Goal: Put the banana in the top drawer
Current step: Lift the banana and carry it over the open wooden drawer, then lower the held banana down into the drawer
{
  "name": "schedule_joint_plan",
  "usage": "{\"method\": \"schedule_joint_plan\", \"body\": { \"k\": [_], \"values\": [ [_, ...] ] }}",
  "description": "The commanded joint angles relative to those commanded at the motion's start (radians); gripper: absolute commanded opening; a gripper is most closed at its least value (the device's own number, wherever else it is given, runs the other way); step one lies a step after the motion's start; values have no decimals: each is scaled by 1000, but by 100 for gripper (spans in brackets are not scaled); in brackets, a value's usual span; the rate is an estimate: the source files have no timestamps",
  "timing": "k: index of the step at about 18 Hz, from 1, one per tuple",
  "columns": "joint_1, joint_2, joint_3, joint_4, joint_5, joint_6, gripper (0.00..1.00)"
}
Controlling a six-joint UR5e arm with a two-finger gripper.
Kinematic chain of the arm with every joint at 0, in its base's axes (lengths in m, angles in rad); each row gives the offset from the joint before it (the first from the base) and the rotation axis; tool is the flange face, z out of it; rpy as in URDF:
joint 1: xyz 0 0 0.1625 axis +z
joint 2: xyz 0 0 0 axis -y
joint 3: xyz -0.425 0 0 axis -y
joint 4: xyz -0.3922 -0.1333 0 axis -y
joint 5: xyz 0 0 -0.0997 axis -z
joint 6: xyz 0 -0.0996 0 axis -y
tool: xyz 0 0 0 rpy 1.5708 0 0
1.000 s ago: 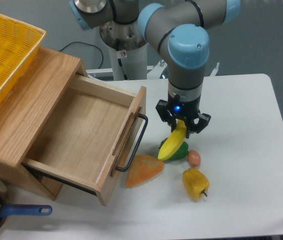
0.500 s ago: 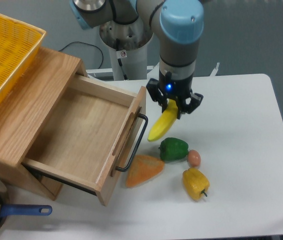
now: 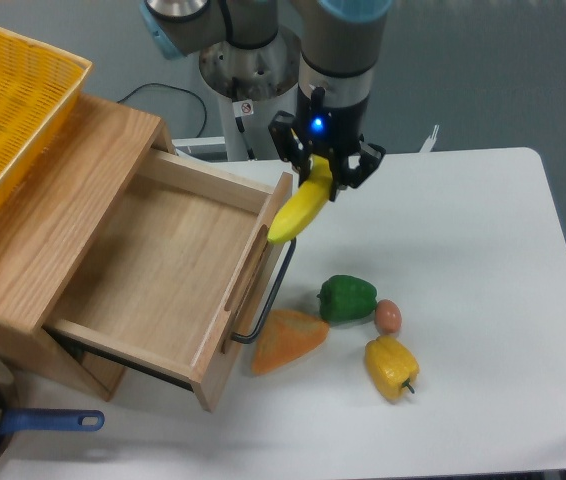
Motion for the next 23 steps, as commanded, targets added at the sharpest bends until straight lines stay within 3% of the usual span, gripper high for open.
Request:
{"method": "schedule_joint_plan", "body": {
  "k": [15, 23],
  "values": [
    [-66, -11, -3, 0, -101, -195, 37],
    [-144, -60, 0, 61, -112, -293, 39]
  ]
}}
